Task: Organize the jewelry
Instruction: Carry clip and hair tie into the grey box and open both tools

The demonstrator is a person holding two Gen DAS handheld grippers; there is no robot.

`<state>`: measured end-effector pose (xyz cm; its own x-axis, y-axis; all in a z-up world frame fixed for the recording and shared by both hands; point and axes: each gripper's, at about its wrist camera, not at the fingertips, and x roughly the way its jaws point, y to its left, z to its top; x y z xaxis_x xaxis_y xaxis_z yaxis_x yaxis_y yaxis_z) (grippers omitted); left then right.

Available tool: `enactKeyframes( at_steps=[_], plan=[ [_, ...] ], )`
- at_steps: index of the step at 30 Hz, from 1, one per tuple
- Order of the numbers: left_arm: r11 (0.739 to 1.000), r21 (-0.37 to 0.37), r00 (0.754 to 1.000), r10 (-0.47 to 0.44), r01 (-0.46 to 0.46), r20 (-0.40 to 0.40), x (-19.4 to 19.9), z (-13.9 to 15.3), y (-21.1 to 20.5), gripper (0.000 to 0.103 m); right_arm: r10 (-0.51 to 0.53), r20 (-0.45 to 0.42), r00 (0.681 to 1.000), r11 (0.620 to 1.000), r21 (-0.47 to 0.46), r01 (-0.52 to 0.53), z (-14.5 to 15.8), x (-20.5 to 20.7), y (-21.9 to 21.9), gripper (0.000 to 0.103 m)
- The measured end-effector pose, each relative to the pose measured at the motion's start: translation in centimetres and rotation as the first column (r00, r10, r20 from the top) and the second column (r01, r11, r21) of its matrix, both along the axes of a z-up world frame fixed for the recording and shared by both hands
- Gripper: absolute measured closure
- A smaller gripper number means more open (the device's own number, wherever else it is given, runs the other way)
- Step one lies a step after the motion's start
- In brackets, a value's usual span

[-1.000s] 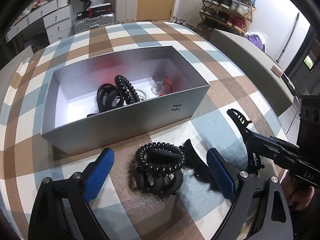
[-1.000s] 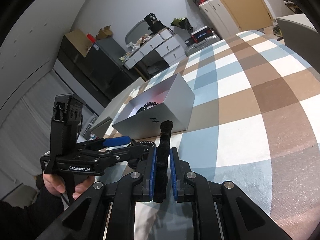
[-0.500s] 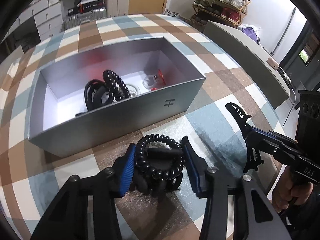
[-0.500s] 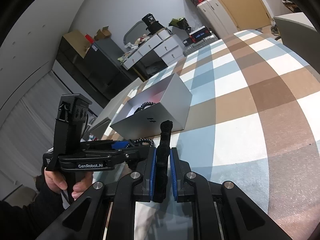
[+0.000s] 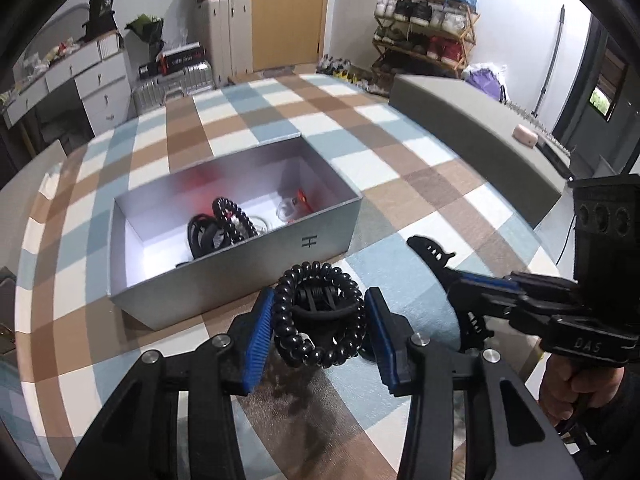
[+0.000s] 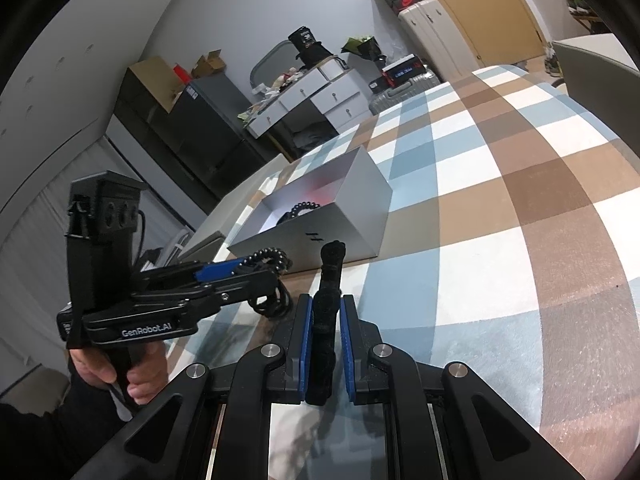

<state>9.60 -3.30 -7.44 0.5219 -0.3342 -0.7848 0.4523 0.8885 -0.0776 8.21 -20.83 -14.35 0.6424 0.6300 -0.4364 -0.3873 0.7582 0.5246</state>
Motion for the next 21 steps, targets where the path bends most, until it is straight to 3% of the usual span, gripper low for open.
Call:
enactKeyframes(
  at_steps=[5,10,15,19,21],
  plan=[
    [0.999,-0.048,0.997,0.026,-0.023,0.067,-1.4,1.5,0.7,0.064,0.008,0.009,1.0,1.0,-0.013,-0.008,0.3,-0.3,0.5,0.09],
    [0.994,-0.068,0.997,0.079,-0.08,-0.007,-0.7,-0.4,1.7,0.064,0.017,0.004,1.0,1.0,-0.024,-0.017,0.3,-0.3,1.3,0.09],
    [0.988,-0.123,0.995,0.097,-0.096,0.003,-1.0,0.4,2.7,0.064,0.026,0.011,1.0,0.999,-0.045,-0.025,0.4,-0.4,1.9,0.09],
    [0.978,-0.161,0.991,0.125,-0.131,-0.042,-0.8,0.2,3.5,0.064,0.031,0.001,1.0,0.998,-0.051,-0.03,0.2,-0.2,2.4,0.09],
    [0.971,-0.211,0.993,0.097,-0.108,-0.061,-1.3,0.7,3.6,0.063,0.034,0.002,0.999,0.998,-0.059,-0.034,0.2,-0.3,2.5,0.09]
  ],
)
